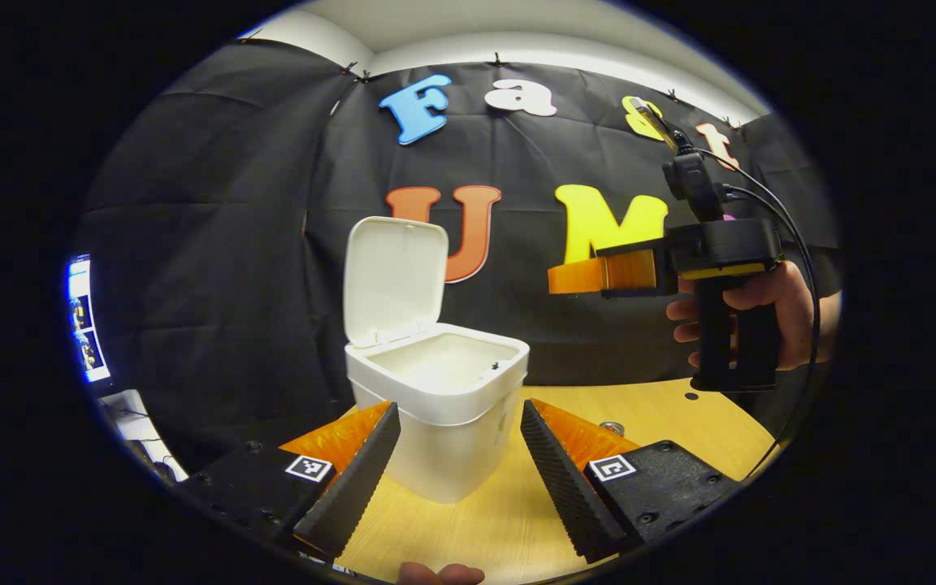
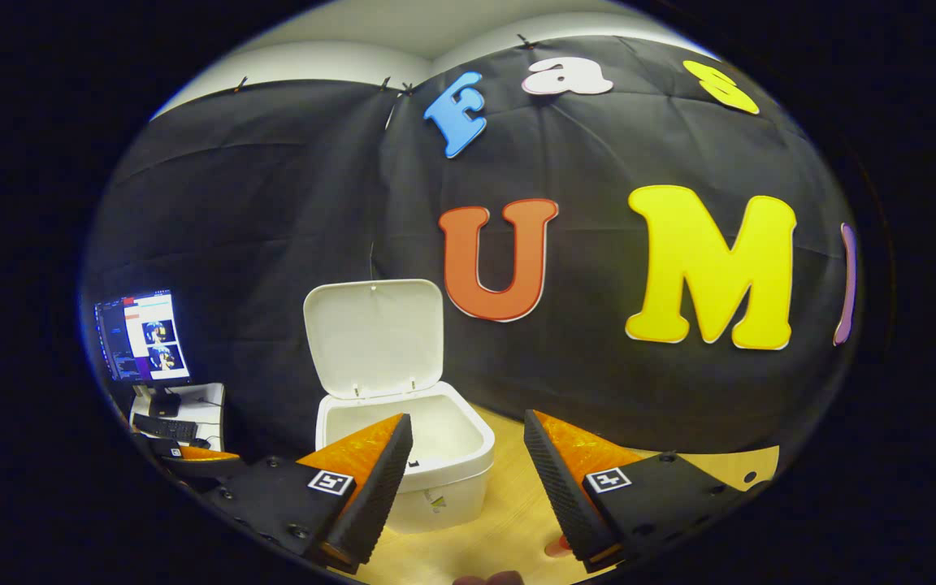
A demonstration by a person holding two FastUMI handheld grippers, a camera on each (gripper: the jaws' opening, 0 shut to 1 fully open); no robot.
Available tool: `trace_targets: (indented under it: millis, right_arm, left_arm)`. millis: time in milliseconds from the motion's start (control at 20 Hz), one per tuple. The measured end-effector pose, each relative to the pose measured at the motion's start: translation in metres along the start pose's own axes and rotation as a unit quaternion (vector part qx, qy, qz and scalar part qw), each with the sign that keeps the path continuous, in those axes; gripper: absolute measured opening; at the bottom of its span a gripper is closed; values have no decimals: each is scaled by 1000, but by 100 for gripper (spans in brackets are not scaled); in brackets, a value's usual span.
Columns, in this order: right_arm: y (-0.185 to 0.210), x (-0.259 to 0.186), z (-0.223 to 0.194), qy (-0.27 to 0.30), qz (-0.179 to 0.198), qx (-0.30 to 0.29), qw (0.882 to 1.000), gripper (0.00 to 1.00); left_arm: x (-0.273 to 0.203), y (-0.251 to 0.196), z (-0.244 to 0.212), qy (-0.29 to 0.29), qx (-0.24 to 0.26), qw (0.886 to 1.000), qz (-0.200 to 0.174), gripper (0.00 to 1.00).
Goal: Press the lid of the desktop garbage bin to open it, pick up the crumpled paper on the desktop and throw it into the bin, then pick up the pop can on the desktop and drop it into the bin, and finally close the garbage bin lid.
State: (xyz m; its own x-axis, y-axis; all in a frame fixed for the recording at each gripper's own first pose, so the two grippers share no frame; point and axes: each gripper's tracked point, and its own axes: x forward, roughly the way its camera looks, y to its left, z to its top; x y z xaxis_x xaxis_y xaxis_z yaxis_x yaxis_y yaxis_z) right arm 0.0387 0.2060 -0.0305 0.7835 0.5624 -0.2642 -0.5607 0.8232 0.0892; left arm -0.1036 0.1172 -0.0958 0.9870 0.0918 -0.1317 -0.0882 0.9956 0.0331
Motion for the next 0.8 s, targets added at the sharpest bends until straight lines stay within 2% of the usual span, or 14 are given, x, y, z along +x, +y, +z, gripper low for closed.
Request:
trace_targets:
  millis: [150, 300, 450, 650, 800]
  right_arm:
    - [-47, -33, -1, -12, -55, -2, 998, 88]
    - [-76, -72, -8, -16, -72, 11, 997, 89]
    - [-121, -118, -26, -3, -129, 3, 992, 89]
    - [-167, -171, -42, 3, -193, -8, 981, 87]
    - [-190, -200, -58, 19, -214, 10, 977, 89]
  left_arm:
    - [9, -34, -7, 7, 9, 999, -38, 98]
    - [20, -69, -26, 25, 1, 997, -74, 99]
    - [32, -105, -47, 44, -2, 993, -108, 99]
    - [45, -143, -65, 57, 7, 990, -131, 99]
    - [58, -171, -85, 74, 0, 987, -145, 99]
